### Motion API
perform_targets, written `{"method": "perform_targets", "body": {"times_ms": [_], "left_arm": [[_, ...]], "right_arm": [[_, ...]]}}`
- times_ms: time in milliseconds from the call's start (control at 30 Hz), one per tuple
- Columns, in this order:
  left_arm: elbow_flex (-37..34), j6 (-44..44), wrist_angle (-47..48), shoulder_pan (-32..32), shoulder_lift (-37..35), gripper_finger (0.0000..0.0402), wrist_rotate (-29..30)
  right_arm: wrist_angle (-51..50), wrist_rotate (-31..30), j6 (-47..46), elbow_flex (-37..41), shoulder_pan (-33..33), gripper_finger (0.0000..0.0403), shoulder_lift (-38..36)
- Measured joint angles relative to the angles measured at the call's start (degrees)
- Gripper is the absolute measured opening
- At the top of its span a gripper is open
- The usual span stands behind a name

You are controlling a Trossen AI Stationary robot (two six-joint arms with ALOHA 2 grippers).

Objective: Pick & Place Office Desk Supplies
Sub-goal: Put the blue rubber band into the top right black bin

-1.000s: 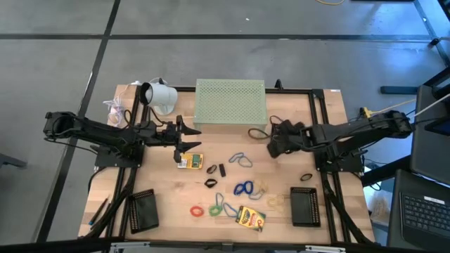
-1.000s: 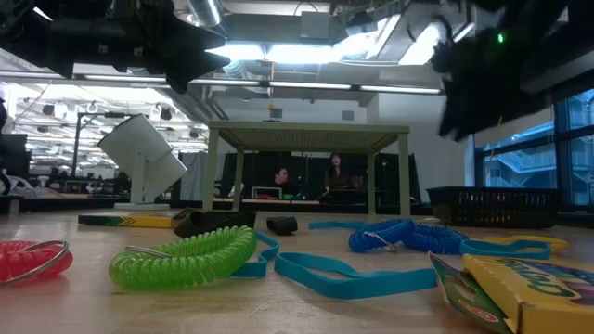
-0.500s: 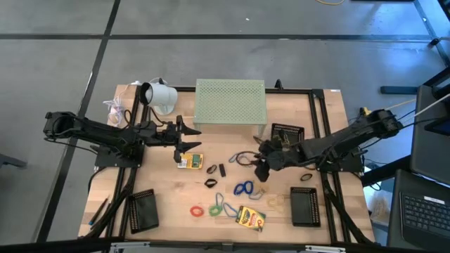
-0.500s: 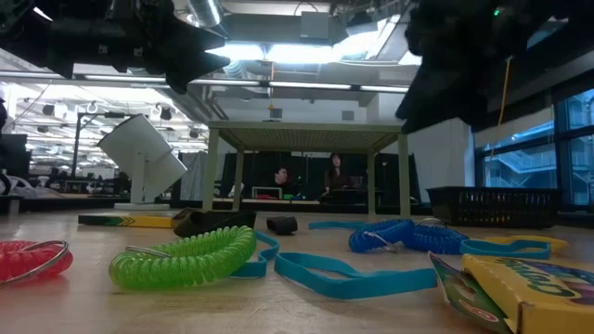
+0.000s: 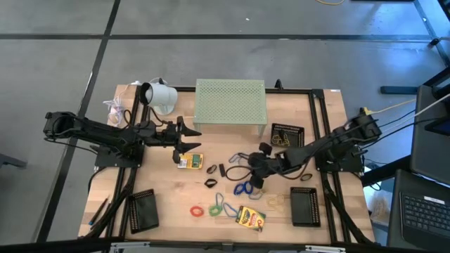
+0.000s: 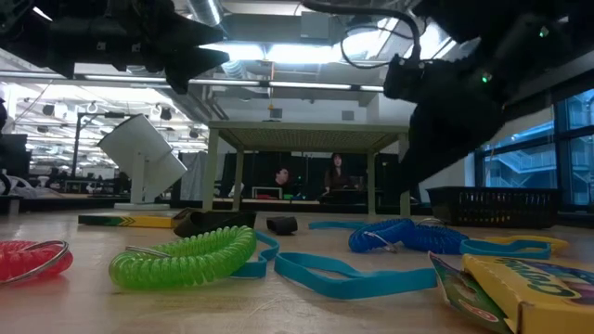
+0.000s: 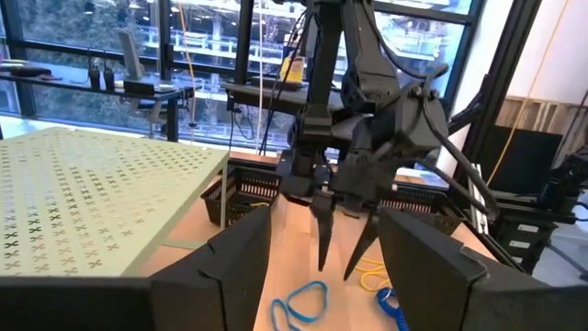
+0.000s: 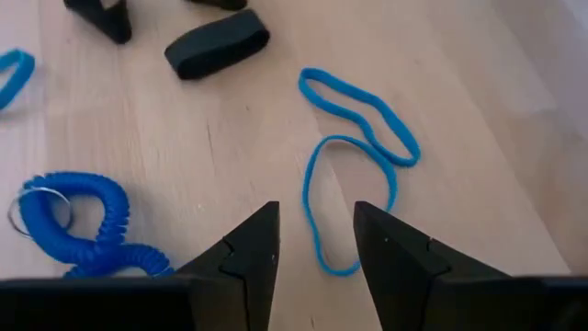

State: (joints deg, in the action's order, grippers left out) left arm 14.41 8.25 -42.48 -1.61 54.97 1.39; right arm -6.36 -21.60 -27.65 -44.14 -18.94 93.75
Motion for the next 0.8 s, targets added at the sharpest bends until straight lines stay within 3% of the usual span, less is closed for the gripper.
{"method": "perform_targets", "body": {"times_ms": [533, 800], "left_arm": [[0.0, -2.5, 0.2, 0.0, 0.0, 0.0198, 0.3], [0.0, -2.5, 0.3, 0.0, 0.0, 0.0198, 0.3]], "right_arm": [[5.7, 0.2, -0.3, 0.0, 1.9, 0.0144, 5.9], [8.1, 3.8, -2.3, 0.0, 2.3, 0.0144, 8.3]]}}
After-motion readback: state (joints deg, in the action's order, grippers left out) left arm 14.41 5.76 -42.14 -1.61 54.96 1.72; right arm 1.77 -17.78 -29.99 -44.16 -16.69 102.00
